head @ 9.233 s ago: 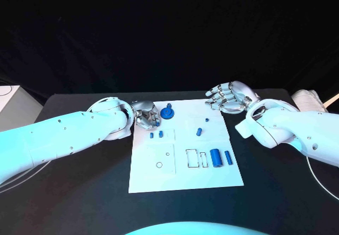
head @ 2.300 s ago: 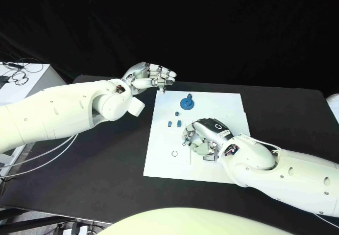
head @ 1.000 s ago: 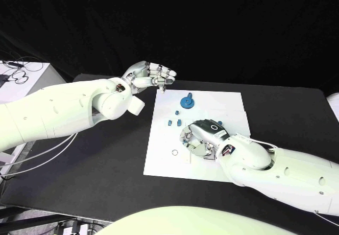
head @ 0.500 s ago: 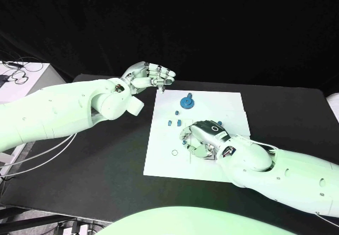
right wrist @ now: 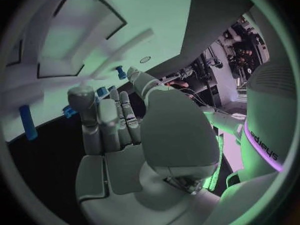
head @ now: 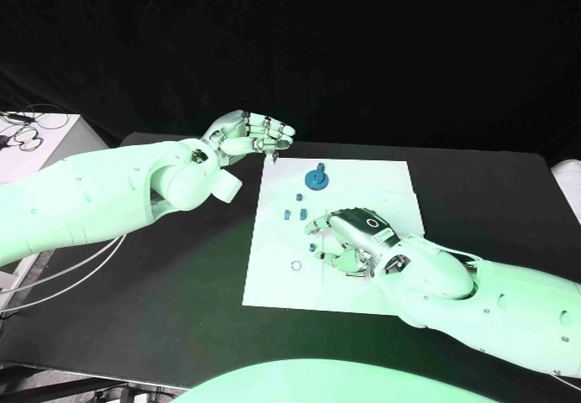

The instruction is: Assemble the parts on the task board

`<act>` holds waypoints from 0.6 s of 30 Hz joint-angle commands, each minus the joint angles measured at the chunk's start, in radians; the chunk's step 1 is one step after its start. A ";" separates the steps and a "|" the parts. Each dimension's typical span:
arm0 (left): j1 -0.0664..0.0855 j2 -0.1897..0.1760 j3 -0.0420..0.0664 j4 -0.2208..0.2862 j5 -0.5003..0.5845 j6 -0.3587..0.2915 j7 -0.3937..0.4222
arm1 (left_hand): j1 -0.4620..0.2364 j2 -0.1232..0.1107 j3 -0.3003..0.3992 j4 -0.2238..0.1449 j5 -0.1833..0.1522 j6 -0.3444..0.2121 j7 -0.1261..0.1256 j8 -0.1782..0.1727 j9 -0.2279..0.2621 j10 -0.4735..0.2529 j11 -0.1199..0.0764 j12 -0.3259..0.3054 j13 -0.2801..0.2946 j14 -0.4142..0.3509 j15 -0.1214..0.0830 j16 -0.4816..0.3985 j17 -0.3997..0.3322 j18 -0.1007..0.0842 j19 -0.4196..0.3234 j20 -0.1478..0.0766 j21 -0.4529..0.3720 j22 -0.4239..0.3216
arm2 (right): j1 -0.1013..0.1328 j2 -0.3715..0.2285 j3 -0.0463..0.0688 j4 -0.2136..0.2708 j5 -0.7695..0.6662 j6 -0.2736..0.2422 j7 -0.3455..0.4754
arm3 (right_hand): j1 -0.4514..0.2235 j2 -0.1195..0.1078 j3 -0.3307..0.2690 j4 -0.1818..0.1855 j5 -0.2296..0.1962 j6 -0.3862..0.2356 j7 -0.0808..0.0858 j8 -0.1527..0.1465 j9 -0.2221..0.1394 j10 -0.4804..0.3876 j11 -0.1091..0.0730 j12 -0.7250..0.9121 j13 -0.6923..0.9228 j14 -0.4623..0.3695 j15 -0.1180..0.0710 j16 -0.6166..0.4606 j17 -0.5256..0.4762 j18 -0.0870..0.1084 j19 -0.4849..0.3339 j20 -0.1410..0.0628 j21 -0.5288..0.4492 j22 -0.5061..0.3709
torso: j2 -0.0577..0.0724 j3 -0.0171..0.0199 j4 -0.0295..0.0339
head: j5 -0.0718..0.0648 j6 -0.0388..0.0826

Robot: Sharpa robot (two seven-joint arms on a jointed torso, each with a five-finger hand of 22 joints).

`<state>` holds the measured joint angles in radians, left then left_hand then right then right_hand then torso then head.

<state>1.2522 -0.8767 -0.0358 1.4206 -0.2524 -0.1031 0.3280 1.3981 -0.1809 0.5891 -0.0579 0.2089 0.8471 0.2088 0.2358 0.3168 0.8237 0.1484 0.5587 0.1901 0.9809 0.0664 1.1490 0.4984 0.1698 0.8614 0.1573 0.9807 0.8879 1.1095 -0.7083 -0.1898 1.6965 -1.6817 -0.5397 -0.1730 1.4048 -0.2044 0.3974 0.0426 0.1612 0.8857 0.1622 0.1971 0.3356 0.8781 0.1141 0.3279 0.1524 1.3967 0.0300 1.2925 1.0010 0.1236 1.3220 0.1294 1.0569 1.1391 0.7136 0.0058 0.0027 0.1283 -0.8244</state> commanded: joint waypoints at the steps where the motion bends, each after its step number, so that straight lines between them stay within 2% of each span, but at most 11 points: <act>1: 0.001 0.001 0.001 0.000 0.006 0.013 0.006 | -0.008 0.004 -0.006 0.001 0.002 -0.007 0.001 0.003 -0.001 -0.007 0.000 0.003 0.001 -0.003 0.004 0.005 0.001 0.015 0.002 0.006 -0.006 -0.001 | 0.019 -0.034 0.006 0.021 0.078 0.001 0.029 | 0.002 -0.008 0.040 0.005 0.006 0.016 0.002 0.002 -0.002 0.043 -0.007 0.030 -0.001 0.050 -0.008 0.050 0.075 -0.028 0.060 -0.009 0.099 0.080 | -0.001 -0.0010 0.0002 | -0.016 0.009; 2: 0.001 0.000 0.001 0.000 0.006 0.013 0.006 | -0.008 0.004 -0.006 0.001 0.002 -0.007 0.001 0.003 -0.001 -0.007 0.000 0.003 0.001 -0.003 0.004 0.005 0.001 0.015 0.002 0.006 -0.006 -0.001 | 0.023 -0.039 0.007 0.023 0.083 0.007 0.030 | -0.001 -0.011 0.048 0.006 0.006 0.019 0.001 0.002 -0.002 0.050 -0.008 0.033 -0.003 0.057 -0.009 0.055 0.083 -0.031 0.068 -0.010 0.111 0.090 | -0.001 -0.0010 0.0000 | -0.017 0.010; 4: 0.001 0.000 0.001 0.001 0.006 0.014 0.006 | -0.008 0.004 -0.006 0.001 0.002 -0.007 0.001 0.003 -0.001 -0.007 0.000 0.003 0.001 -0.003 0.004 0.005 0.001 0.015 0.002 0.006 -0.006 -0.001 | 0.044 -0.068 0.011 0.029 0.094 0.051 0.032 | -0.022 -0.030 0.106 0.012 0.005 0.030 0.000 -0.002 -0.006 0.080 -0.012 0.032 -0.023 0.085 -0.014 0.080 0.126 -0.042 0.099 -0.016 0.163 0.134 | -0.002 -0.0013 -0.0015 | -0.025 0.015; 5: 0.001 -0.001 0.001 0.001 0.006 0.014 0.006 | -0.008 0.004 -0.006 0.001 0.002 -0.007 0.001 0.003 -0.001 -0.007 0.000 0.003 0.001 -0.003 0.004 0.005 0.001 0.015 0.002 0.006 -0.006 -0.001 | 0.051 -0.077 0.012 0.029 0.094 0.066 0.033 | -0.028 -0.033 0.109 0.014 0.005 0.029 0.001 -0.004 -0.007 0.082 -0.012 0.030 -0.026 0.086 -0.014 0.081 0.126 -0.042 0.099 -0.016 0.164 0.135 | -0.002 -0.0014 -0.0026 | -0.028 0.018; 7: 0.001 -0.001 0.001 0.000 0.006 0.014 0.006 | -0.008 0.004 -0.006 0.001 0.002 -0.007 0.001 0.003 -0.001 -0.007 0.000 0.003 0.001 -0.003 0.004 0.005 0.001 0.015 0.002 0.006 -0.006 -0.001 | 0.081 -0.109 0.015 0.024 0.092 0.116 0.034 | -0.044 -0.044 0.109 0.020 0.004 0.026 -0.002 -0.007 -0.008 0.075 -0.013 0.023 -0.033 0.087 -0.013 0.080 0.124 -0.042 0.099 -0.017 0.162 0.135 | -0.003 -0.0028 -0.0030 | -0.034 0.024; 10: 0.000 0.000 0.001 0.000 0.006 0.015 0.006 | -0.003 0.006 -0.004 -0.002 0.003 -0.008 0.000 0.005 -0.001 -0.008 -0.001 0.008 0.002 -0.003 0.004 0.006 0.001 0.016 0.003 0.006 -0.006 -0.001 | 0.109 -0.140 0.017 0.010 0.082 0.150 0.035 | -0.049 -0.051 0.106 0.021 0.003 0.027 -0.004 -0.008 -0.007 0.071 -0.013 0.019 -0.037 0.086 -0.013 0.078 0.119 -0.041 0.097 -0.018 0.157 0.131 | -0.004 -0.0053 -0.0030 | -0.047 0.031; 13: 0.000 0.001 0.001 -0.002 0.006 0.017 0.007 | -0.003 0.006 -0.004 -0.003 0.003 -0.008 0.000 0.005 -0.001 -0.008 -0.001 0.008 0.002 -0.003 0.004 0.006 0.001 0.016 0.003 0.006 -0.006 -0.001 | 0.128 -0.158 0.019 -0.013 0.074 0.170 0.034 | -0.051 -0.057 0.101 0.021 0.000 0.026 -0.006 -0.009 -0.008 0.064 -0.014 0.016 -0.041 0.083 -0.013 0.074 0.111 -0.039 0.092 -0.018 0.147 0.124 | -0.005 -0.0051 -0.0033 | -0.048 0.030; 16: 0.000 0.004 0.001 -0.004 0.006 0.018 0.007 | -0.003 0.005 -0.004 -0.003 0.003 -0.008 0.001 0.005 -0.001 -0.008 0.000 0.009 0.002 -0.003 0.004 0.006 0.001 0.016 0.003 0.006 -0.006 -0.002 | 0.138 -0.165 0.020 -0.038 0.066 0.185 0.031 | -0.046 -0.052 0.081 0.022 -0.064 0.023 -0.008 -0.013 -0.008 0.044 -0.012 0.007 -0.053 0.071 -0.012 0.059 0.084 -0.032 0.074 -0.017 0.111 0.098 | -0.006 -0.0047 -0.0018 | -0.045 0.028; 18: 0.000 0.006 0.001 -0.004 0.006 0.020 0.007 | -0.003 0.005 -0.004 -0.003 0.003 -0.008 0.001 0.005 -0.001 -0.008 0.000 0.009 0.002 -0.003 0.004 0.006 0.001 0.016 0.003 0.006 -0.006 -0.002 | 0.142 -0.166 0.020 -0.054 0.060 0.195 0.029 | -0.042 -0.050 0.068 0.022 -0.078 0.019 -0.010 -0.016 -0.009 0.040 -0.011 0.006 -0.057 0.068 -0.011 0.056 0.076 -0.031 0.071 -0.017 0.103 0.093 | -0.005 -0.0055 -0.0009 | -0.046 0.028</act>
<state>1.2522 -0.8732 -0.0358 1.4152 -0.2523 -0.1018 0.3279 1.3981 -0.1809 0.5891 -0.0579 0.2089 0.8472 0.2088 0.2357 0.3168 0.8238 0.1484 0.5635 0.1915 0.9809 0.0664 1.1490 0.4984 0.1697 0.8614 0.1573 0.9808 0.8880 1.2505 -0.8744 -0.1701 1.6484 -1.6080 -0.4074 -0.1531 1.3546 -0.2545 0.4701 0.0644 0.0887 0.9056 0.1554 0.1842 0.3277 0.9241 0.1046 0.3392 0.0964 1.4616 0.0160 1.3541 1.0793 0.0919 1.3997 0.1129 1.1625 1.2335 0.7086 0.0012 0.0001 0.0824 -0.7954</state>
